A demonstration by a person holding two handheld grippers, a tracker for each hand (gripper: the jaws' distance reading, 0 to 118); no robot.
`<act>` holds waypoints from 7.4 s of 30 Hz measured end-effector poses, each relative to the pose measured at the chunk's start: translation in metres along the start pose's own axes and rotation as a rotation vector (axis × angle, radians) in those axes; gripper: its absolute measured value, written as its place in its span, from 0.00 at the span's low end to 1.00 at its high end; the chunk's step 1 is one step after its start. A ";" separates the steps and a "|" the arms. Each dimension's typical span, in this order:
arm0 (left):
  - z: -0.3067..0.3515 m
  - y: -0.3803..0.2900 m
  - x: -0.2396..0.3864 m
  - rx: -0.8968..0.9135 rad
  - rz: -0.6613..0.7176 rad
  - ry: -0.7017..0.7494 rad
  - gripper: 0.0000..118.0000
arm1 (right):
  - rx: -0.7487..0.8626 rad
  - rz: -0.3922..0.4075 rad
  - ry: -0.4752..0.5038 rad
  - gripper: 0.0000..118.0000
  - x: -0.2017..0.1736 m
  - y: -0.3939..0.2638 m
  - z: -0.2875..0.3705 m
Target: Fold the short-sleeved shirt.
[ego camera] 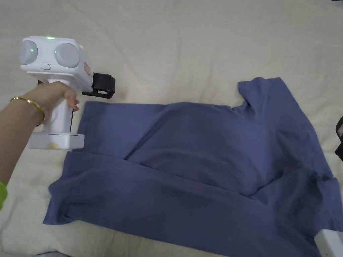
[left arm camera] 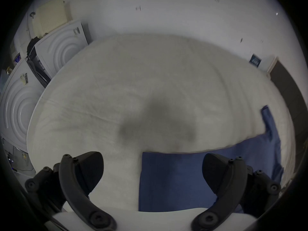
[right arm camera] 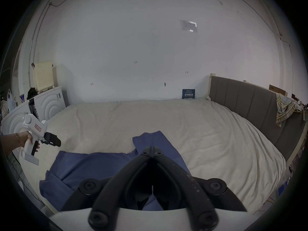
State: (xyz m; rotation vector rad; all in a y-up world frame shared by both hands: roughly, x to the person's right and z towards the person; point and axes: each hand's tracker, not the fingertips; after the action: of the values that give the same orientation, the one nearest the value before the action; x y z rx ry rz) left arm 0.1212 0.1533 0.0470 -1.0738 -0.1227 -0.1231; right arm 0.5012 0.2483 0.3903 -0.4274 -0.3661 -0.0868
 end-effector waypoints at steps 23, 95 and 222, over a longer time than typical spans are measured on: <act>0.052 -0.015 -0.006 0.252 0.018 -0.142 0.01 | -0.340 0.054 0.032 0.85 0.042 0.058 -0.139; 0.275 -0.246 0.049 0.926 -0.151 -0.019 0.56 | 0.237 0.026 -0.025 0.97 0.018 -0.024 0.178; 0.180 -0.237 0.225 0.194 -0.110 -0.719 0.96 | 0.076 -0.112 -0.094 0.02 0.078 -0.058 0.194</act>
State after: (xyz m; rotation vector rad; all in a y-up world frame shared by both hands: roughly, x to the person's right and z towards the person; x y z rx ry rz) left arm 0.2981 0.1913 0.3735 -0.8762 -0.8252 0.1797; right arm 0.5013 0.2771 0.6055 -0.3367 -0.4840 -0.1618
